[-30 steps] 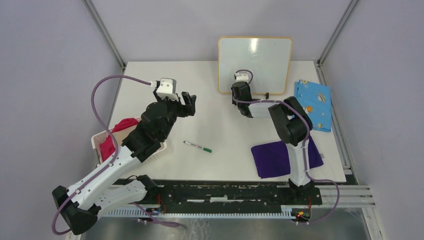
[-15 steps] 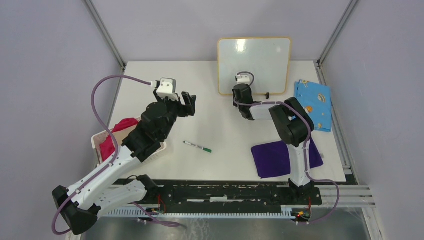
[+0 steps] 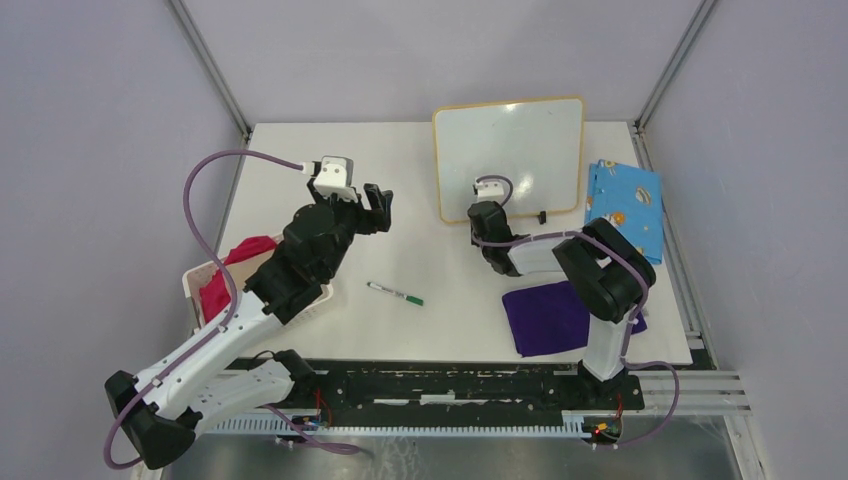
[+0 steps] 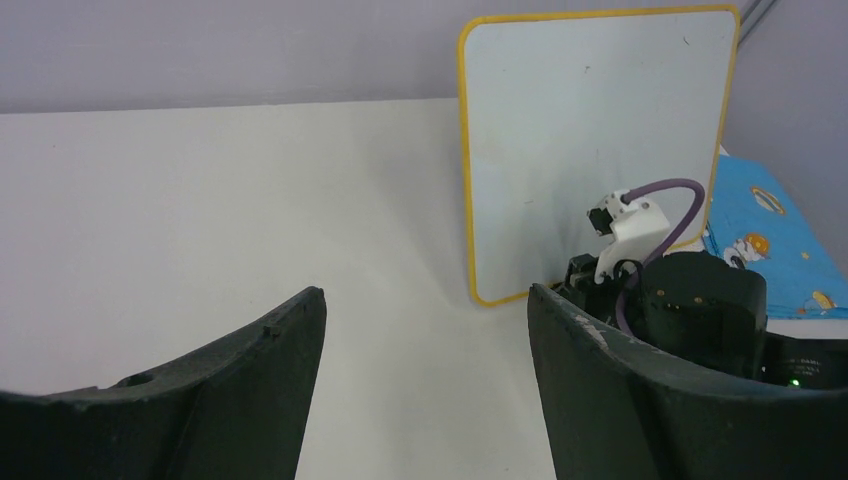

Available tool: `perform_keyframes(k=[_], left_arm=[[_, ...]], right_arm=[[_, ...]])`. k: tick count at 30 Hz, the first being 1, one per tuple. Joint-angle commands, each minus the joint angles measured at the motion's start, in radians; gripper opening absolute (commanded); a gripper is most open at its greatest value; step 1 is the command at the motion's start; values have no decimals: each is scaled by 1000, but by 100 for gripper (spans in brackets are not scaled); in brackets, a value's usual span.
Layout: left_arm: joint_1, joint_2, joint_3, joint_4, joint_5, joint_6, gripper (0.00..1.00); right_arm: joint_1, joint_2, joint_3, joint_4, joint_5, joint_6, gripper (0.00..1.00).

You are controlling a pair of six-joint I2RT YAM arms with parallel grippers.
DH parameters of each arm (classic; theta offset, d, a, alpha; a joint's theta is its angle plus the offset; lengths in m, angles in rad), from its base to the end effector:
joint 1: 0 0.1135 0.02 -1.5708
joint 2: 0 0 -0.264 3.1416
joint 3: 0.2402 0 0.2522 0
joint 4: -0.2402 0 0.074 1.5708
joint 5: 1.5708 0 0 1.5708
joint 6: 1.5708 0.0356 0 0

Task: Write a sentence on the whiteboard
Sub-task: Move the whiteboard to the center of the board.

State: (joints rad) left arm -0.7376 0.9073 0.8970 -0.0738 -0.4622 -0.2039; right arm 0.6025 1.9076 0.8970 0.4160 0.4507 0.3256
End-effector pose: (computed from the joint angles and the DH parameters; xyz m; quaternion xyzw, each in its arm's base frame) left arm 0.1650 -0.1284 0.3701 0.0395 0.7321 -0.1485 0.6636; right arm 0.3186 0.2003 0.1276 -0.0150 0.8671 0.0281 0.4971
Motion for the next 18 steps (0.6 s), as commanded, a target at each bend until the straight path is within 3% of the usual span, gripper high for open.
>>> perform_keyframes(k=[1, 9, 18], left_arm=[[-8, 5, 29, 24, -13, -10, 79], [-16, 7, 26, 24, -25, -8, 79], [-32, 16, 25, 23, -46, -1, 79]], right_arm=[[72, -83, -76, -61, 72, 114, 0], [209, -136, -129, -119, 126, 241, 0], [340, -68, -18, -190, 177, 307, 0]])
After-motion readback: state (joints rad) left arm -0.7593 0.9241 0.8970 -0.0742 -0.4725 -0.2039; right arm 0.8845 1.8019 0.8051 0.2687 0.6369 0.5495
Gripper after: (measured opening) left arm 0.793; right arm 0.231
